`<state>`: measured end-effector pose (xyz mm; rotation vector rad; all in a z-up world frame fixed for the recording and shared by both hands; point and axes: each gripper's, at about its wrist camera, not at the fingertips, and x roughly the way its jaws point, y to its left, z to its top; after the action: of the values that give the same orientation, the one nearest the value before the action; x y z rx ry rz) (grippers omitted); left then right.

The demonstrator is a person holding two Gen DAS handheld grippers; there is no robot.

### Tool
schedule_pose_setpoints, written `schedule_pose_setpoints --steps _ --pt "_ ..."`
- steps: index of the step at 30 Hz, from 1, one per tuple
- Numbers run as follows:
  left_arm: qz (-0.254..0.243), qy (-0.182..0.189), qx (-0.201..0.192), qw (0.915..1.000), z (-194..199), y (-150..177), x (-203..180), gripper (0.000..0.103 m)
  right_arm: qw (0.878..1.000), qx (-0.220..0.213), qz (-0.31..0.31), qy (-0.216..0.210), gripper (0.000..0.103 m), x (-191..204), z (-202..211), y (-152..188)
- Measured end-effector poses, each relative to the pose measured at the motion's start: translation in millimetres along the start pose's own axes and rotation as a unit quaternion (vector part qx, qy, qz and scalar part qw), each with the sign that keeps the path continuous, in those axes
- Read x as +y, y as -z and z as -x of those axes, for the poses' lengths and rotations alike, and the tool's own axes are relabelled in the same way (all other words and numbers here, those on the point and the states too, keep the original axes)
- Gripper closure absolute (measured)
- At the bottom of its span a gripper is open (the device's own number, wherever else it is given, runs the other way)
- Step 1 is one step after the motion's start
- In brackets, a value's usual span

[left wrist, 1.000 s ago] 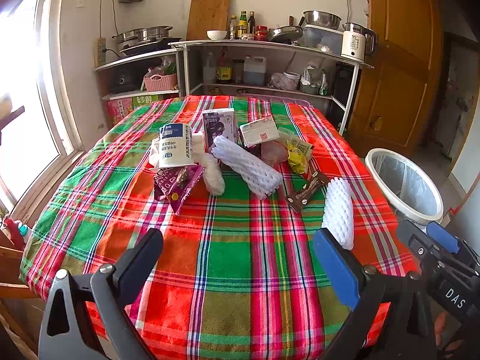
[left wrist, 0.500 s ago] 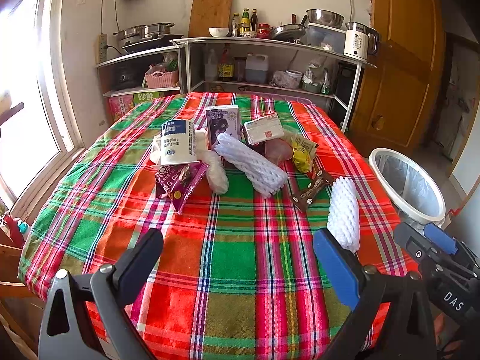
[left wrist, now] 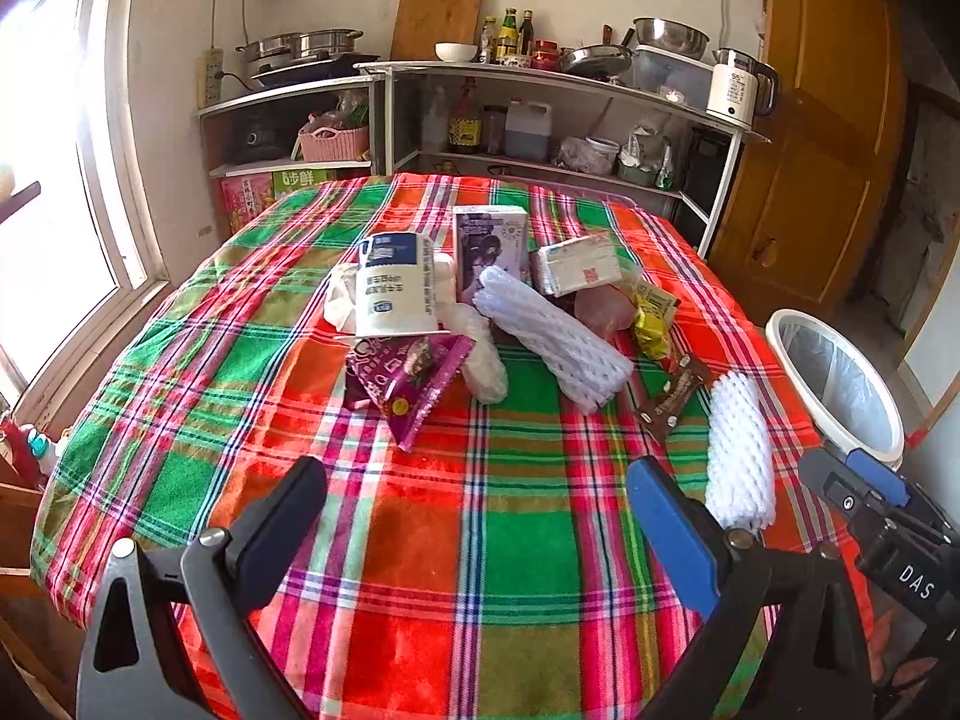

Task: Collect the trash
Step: 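Grasp the white foam net with the right tool while the left tool grasps the purple wrapper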

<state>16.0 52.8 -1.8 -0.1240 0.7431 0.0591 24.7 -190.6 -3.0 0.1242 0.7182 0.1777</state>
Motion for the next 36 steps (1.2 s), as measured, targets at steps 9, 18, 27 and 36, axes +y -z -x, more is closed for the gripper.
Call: schedule_pose_setpoints --steps 9,18,27,36 --pt "0.049 0.006 0.009 0.9987 -24 -21 54 0.002 0.997 0.058 -0.021 -0.034 0.031 5 -42 -12" --pt "0.041 0.009 0.035 0.9985 -52 -28 61 0.002 0.993 0.099 -0.028 -0.066 0.041 12 -68 -16" --pt "0.024 0.005 0.044 0.9987 -70 -38 55 0.002 0.992 0.099 -0.026 -0.077 0.062 21 -76 -22" --pt "0.024 0.021 0.062 0.9976 -83 -38 49 0.024 0.991 0.096 -0.035 -0.084 0.068 17 -77 -22"
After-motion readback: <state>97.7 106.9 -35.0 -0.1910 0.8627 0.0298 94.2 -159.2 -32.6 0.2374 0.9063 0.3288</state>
